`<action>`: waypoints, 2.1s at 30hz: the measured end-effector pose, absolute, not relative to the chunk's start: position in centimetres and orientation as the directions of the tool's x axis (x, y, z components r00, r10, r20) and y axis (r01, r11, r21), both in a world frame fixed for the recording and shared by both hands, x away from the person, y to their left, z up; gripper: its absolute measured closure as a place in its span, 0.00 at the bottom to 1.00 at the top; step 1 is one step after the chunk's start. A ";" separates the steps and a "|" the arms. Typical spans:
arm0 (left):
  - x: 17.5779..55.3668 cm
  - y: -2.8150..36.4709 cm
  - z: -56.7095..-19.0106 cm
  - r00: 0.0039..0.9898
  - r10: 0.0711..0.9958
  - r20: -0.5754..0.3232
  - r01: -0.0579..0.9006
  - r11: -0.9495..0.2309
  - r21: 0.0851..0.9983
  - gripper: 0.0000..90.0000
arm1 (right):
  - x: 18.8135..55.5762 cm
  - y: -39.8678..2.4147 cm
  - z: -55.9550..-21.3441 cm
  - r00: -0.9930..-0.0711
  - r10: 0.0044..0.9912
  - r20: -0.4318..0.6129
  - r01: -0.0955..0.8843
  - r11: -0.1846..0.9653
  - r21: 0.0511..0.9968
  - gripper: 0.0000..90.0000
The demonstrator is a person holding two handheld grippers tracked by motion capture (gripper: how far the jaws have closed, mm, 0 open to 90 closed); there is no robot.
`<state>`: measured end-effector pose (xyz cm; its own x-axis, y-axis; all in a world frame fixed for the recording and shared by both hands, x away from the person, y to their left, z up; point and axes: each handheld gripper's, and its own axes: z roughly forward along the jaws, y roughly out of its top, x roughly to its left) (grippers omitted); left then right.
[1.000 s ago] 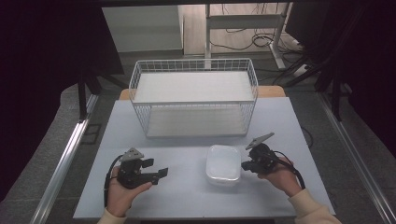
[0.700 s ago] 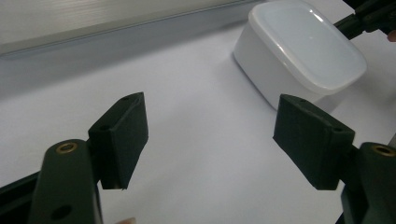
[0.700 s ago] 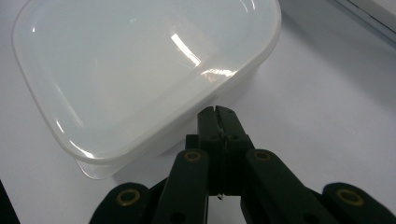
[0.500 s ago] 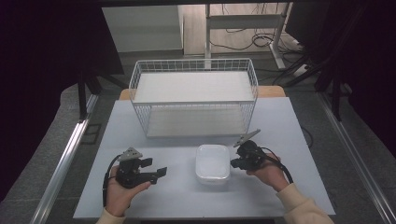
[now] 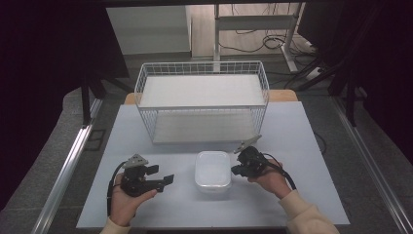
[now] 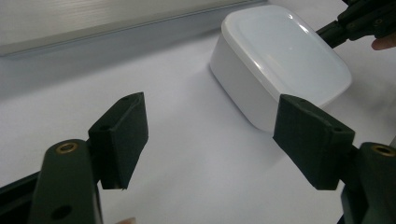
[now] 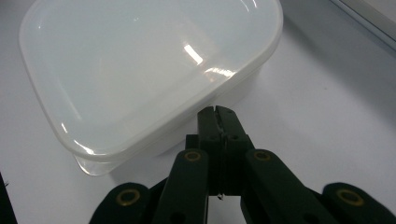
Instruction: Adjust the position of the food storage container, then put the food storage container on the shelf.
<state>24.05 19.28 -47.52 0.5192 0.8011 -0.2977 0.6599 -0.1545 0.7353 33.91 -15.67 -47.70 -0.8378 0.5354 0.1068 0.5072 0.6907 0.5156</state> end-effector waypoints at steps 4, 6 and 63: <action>24.1 19.2 -47.5 0.520 0.801 -0.297 0.660 -0.156 0.735 0.29 | 34.1 -15.3 -47.8 -0.836 0.538 0.112 0.511 0.688 0.515 1.00; 24.1 19.3 -47.5 0.518 0.801 -0.299 0.661 -0.154 0.734 0.29 | 34.3 -15.1 -48.0 -0.838 0.534 0.111 0.507 0.687 0.521 1.00; 25.2 19.0 -46.8 0.486 0.790 -0.374 0.678 -0.071 0.731 0.29 | 29.4 -23.8 -46.1 -0.656 0.689 0.308 0.611 0.245 0.752 0.28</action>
